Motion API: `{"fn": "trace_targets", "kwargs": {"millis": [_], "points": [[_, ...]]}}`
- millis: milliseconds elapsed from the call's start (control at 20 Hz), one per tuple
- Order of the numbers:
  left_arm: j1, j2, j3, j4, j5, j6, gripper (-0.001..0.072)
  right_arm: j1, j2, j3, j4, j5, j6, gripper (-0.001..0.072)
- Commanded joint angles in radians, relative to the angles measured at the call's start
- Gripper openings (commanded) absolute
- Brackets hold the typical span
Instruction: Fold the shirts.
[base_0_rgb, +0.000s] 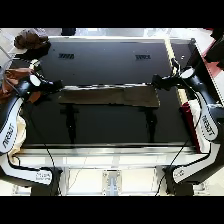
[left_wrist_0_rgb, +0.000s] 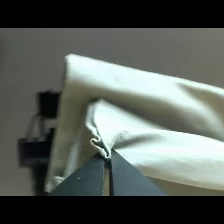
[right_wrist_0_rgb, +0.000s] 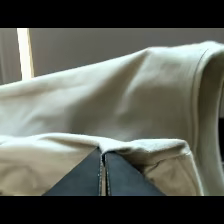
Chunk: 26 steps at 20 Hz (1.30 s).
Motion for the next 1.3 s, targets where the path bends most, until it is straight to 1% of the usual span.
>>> {"fn": "trace_targets", "kwargs": {"millis": [0,150,200,250,300,350,400,450,550,650,750,800,850,900,1000,1050,1100,1150,1200,1250], "points": [[-0.017,-0.054,0.013,0.168,0.015,-0.087,0.0005,0.000,-0.074,0.034,-0.002,-0.048,-0.001,0.0021],[-0.032,-0.055,0.013,0.157,0.049,-0.087,0.0009,0.000,-0.083,0.034,-0.002,-0.051,-0.001,0.0022],[-0.042,-0.055,0.013,0.155,0.051,-0.087,0.0031,0.000,-0.083,0.035,-0.002,-0.048,-0.001,0.0024],[-0.053,-0.055,0.013,0.156,0.051,-0.086,0.0152,0.000,-0.080,0.036,0.002,-0.047,-0.001,0.0025],[-0.063,-0.053,0.013,0.156,0.051,-0.087,0.0395,0.000,-0.079,0.047,0.004,-0.033,-0.001,0.0049],[-0.069,-0.050,0.014,0.156,0.050,-0.087,0.0616,0.000,-0.079,0.069,0.004,-0.005,-0.002,0.0159],[-0.072,-0.042,0.016,0.156,0.050,-0.087,0.0640,-0.003,-0.079,0.102,0.004,0.040,-0.001,0.0289],[-0.072,-0.027,0.018,0.156,0.050,-0.087,0.0640,-0.011,-0.076,0.153,0.002,0.109,-0.002,0.0318],[-0.067,0.027,0.030,0.156,0.057,-0.087,0.0640,-0.032,-0.054,0.267,-0.038,0.249,-0.005,0.0318],[-0.067,0.111,0.032,0.156,0.117,-0.087,0.0639,-0.066,-0.008,0.381,-0.145,0.359,-0.005,0.0318],[-0.078,0.202,0.032,0.156,0.241,-0.072,0.0639,-0.115,0.051,0.451,-0.249,0.399,-0.005,0.0321],[-0.093,0.240,0.037,0.156,0.288,-0.041,0.0639,-0.144,0.079,0.457,-0.270,0.389,-0.005,0.0321],[-0.117,0.268,0.063,0.156,0.278,0.003,0.0638,-0.175,0.098,0.456,-0.272,0.375,-0.005,0.0321],[-0.144,0.276,0.110,0.156,0.217,0.056,0.0637,-0.200,0.102,0.456,-0.271,0.362,-0.005,0.0321],[-0.210,0.249,0.248,0.156,0.040,0.153,0.0637,-0.228,0.089,0.456,-0.282,0.317,-0.005,0.0318],[-0.243,0.216,0.332,0.161,-0.047,0.180,0.0613,-0.234,0.083,0.456,-0.293,0.283,-0.005,0.0318],[-0.269,0.174,0.410,0.175,-0.120,0.188,0.0591,-0.235,0.079,0.456,-0.295,0.220,-0.005,0.0317],[-0.291,0.122,0.484,0.183,-0.181,0.188,0.0590,-0.235,0.078,0.456,-0.293,0.137,-0.003,0.0317],[-0.307,0.070,0.539,0.182,-0.214,0.183,0.0591,-0.235,0.079,0.456,-0.272,0.082,0.018,0.0316],[-0.323,0.011,0.586,0.182,-0.231,0.165,0.0590,-0.234,0.073,0.456,-0.246,0.045,0.061,0.0309]]}}
